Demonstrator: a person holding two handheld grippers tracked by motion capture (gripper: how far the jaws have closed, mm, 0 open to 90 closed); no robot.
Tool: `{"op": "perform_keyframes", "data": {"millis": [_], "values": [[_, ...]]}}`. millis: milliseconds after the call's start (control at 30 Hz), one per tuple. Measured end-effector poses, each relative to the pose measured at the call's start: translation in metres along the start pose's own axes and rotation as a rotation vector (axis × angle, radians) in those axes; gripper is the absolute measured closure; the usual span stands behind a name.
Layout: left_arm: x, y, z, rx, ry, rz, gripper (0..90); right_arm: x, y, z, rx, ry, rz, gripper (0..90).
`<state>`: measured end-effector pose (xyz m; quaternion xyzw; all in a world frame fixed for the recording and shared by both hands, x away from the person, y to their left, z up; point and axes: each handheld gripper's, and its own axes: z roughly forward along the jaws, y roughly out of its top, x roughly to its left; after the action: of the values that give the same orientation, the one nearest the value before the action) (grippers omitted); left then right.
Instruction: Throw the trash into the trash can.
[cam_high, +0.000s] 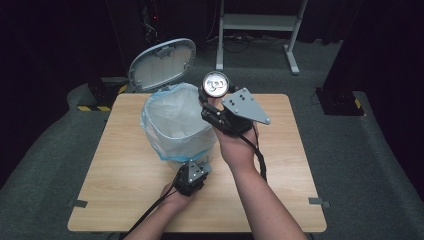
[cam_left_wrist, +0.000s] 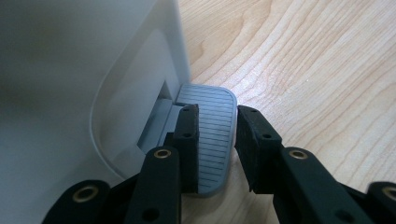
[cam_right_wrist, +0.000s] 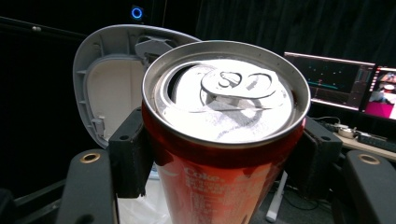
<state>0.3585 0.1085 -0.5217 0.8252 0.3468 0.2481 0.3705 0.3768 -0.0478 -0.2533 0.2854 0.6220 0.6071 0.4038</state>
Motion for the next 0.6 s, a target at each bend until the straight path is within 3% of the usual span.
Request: {"op": "perform_keyframes", "data": {"millis": [200,600], "values": [[-0.001,0.000,0.000,0.001,0.004,0.008,69.9,0.008,0.001,0.012,0.016,0.019,-0.009,33.6],[0.000,0.000,0.000,0.002,0.002,0.007,70.0,0.019,0.002,0.036,0.030,0.045,0.017,33.6]]}}
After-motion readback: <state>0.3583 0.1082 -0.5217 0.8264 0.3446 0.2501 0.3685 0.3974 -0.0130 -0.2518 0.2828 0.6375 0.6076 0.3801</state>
